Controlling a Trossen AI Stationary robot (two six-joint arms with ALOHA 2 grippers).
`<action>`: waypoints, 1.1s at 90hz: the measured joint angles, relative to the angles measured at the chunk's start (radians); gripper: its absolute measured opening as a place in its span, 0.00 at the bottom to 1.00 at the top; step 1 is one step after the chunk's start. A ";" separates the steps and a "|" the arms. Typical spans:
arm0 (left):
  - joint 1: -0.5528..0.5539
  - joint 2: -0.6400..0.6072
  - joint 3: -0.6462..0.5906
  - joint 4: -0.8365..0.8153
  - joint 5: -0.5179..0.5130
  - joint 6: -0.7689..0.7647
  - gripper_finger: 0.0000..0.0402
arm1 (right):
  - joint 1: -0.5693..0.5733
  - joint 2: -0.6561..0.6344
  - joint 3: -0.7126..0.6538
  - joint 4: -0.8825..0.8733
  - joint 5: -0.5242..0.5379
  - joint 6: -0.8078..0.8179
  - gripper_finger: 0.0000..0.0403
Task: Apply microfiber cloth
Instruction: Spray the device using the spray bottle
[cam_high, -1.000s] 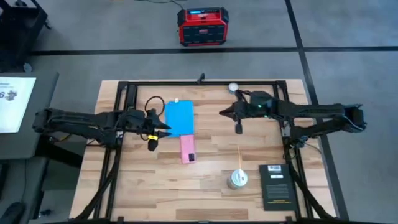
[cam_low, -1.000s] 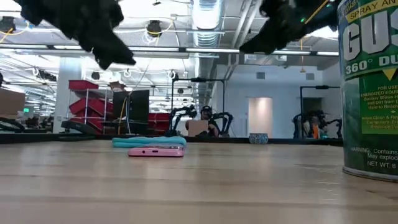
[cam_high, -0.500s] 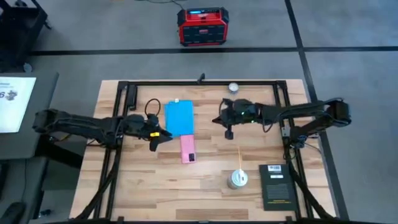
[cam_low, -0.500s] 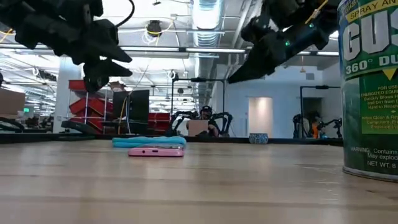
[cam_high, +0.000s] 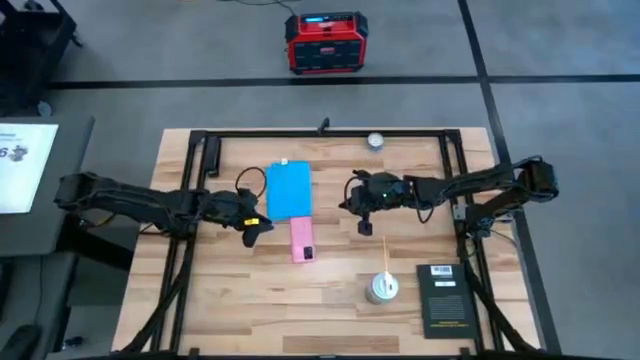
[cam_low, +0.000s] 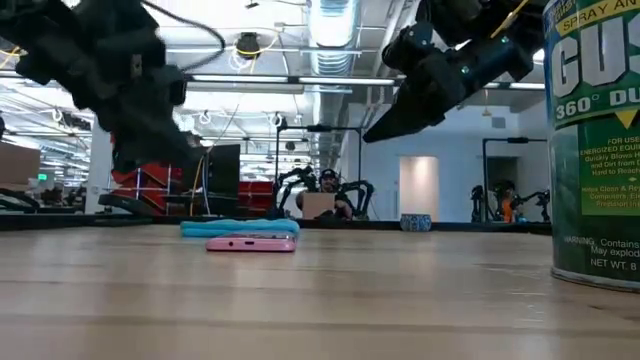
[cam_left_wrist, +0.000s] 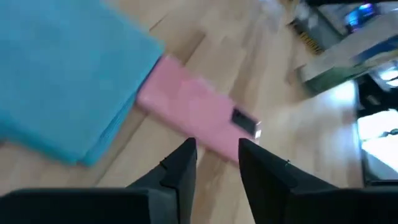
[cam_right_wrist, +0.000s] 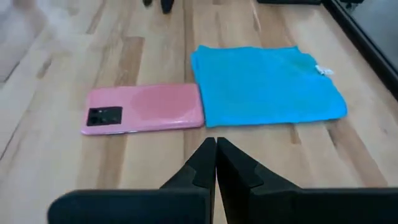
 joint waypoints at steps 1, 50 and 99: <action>0.000 0.005 -0.003 0.006 0.003 -0.009 0.22 | 0.002 0.004 0.000 0.000 0.000 0.003 0.00; -0.001 0.290 -0.059 0.295 0.079 -0.238 0.36 | 0.077 0.286 0.114 0.118 0.003 0.058 0.00; 0.003 0.440 -0.057 0.507 0.072 -0.388 0.40 | 0.103 0.349 0.183 0.009 0.085 0.058 0.00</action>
